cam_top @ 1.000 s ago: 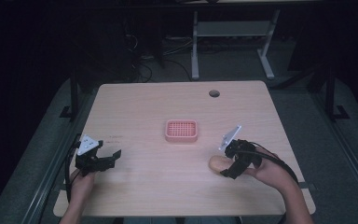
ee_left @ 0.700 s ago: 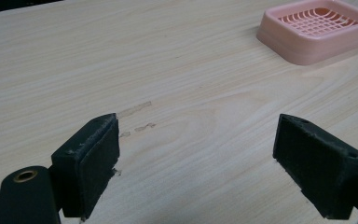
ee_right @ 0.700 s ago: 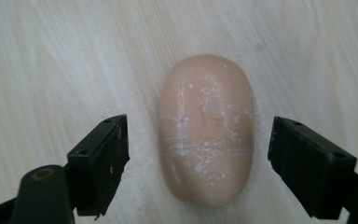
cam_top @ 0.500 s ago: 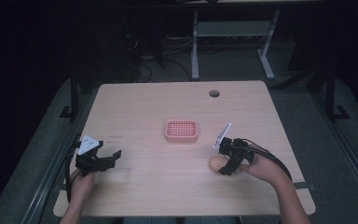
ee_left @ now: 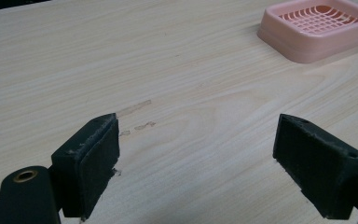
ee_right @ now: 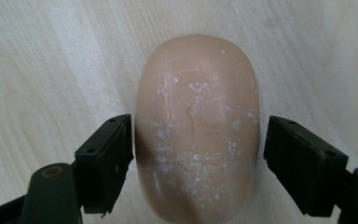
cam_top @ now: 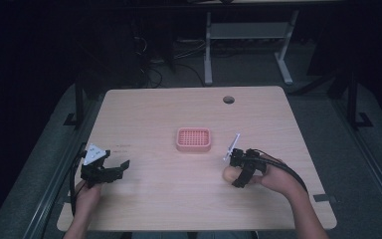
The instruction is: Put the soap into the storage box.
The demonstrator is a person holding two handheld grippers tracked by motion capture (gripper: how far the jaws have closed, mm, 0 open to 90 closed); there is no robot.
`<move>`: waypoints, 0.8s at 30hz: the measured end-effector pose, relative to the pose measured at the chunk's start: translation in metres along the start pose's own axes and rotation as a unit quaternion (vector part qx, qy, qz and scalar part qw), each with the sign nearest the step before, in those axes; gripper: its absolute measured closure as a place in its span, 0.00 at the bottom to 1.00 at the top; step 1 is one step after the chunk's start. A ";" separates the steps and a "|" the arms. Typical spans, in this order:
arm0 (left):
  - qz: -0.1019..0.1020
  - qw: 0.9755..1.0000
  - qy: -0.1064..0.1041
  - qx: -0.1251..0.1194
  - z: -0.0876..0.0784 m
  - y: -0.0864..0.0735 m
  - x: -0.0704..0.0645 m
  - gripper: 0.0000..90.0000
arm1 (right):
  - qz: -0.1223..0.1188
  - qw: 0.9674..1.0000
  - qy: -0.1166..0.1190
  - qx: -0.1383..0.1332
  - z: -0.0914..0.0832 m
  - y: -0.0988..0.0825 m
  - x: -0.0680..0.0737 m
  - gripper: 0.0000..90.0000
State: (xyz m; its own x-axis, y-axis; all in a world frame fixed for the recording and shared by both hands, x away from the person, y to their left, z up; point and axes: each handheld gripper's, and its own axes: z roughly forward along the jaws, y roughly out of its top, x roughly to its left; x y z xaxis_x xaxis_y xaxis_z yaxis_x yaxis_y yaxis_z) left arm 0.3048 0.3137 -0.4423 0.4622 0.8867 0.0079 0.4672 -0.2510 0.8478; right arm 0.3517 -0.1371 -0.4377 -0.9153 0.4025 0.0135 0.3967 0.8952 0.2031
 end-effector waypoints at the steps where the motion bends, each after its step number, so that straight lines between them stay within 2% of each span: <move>1: 0.000 1.000 0.000 0.000 0.000 0.000 0.000 0.16 | -0.001 1.000 0.001 0.001 0.001 0.000 0.000 0.28; 4: 0.001 1.000 0.001 0.000 0.000 0.000 0.000 0.16 | -0.008 1.000 0.001 0.004 0.002 0.002 0.001 0.30; 12: 0.000 1.000 0.003 0.000 0.000 0.000 0.001 0.16 | -0.004 1.000 0.005 0.008 0.005 0.001 0.000 0.34; 24: -0.003 1.000 0.007 -0.003 -0.001 0.000 0.002 0.16 | -0.012 1.000 0.004 0.011 0.005 0.002 0.001 0.35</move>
State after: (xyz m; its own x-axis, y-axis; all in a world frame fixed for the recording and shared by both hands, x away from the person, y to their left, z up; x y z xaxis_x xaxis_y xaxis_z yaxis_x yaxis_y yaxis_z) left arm 0.3048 0.3162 -0.4419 0.4478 0.8941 0.0100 0.4654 -0.2426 0.8512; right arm 0.3518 -0.1334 -0.4419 -0.9247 0.3804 0.0161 0.3768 0.9084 0.1811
